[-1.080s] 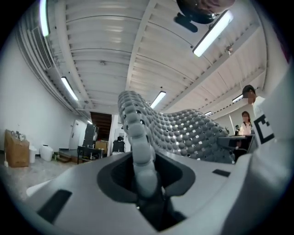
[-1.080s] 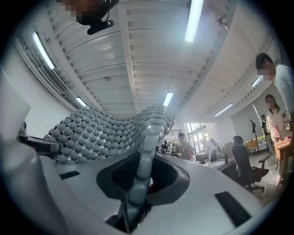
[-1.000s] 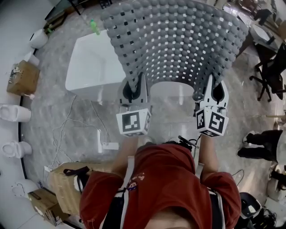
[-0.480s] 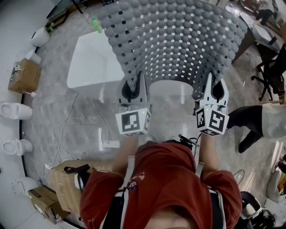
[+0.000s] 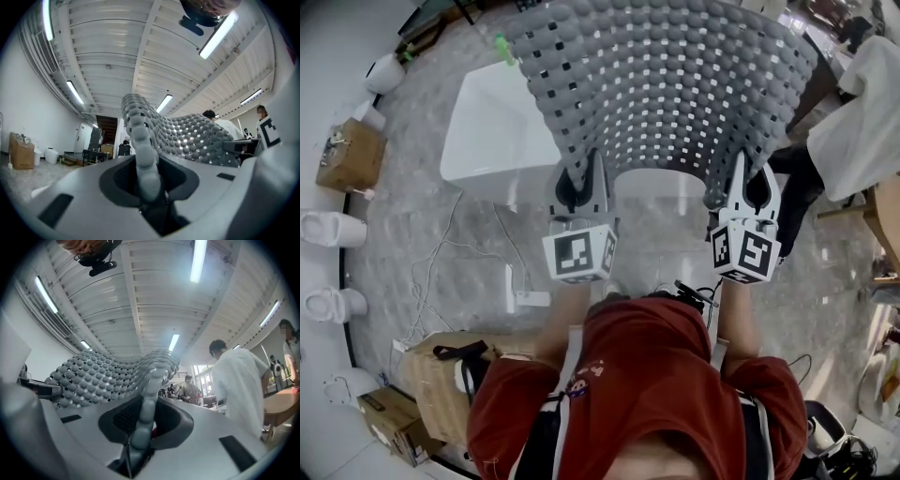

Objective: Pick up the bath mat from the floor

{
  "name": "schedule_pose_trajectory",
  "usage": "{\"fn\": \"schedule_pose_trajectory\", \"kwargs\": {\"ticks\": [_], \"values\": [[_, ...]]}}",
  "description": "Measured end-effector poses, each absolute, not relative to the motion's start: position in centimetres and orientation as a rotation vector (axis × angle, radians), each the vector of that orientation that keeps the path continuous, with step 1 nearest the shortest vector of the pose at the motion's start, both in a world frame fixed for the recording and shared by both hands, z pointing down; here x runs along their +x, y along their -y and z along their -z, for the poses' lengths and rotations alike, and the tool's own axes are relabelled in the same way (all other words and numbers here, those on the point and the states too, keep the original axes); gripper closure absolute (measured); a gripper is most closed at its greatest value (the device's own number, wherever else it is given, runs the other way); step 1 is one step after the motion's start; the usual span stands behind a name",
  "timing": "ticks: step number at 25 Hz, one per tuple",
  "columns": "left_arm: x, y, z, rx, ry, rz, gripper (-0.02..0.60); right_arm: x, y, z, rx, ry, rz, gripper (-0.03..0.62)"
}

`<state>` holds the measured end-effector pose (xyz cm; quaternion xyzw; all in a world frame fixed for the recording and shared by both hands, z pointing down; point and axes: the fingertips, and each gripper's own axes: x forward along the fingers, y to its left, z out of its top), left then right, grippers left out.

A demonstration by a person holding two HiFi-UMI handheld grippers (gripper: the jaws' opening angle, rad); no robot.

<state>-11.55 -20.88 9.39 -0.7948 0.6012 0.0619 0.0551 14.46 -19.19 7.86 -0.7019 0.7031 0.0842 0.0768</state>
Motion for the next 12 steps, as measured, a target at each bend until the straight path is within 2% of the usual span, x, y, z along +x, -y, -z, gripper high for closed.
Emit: {"fn": "schedule_pose_trajectory", "kwargs": {"ticks": [12], "values": [[-11.5,20.2,-8.9,-2.418,-1.836,-0.198,0.471,14.4,18.4,-6.8,-2.114,-2.111,-0.268,0.517]]}}
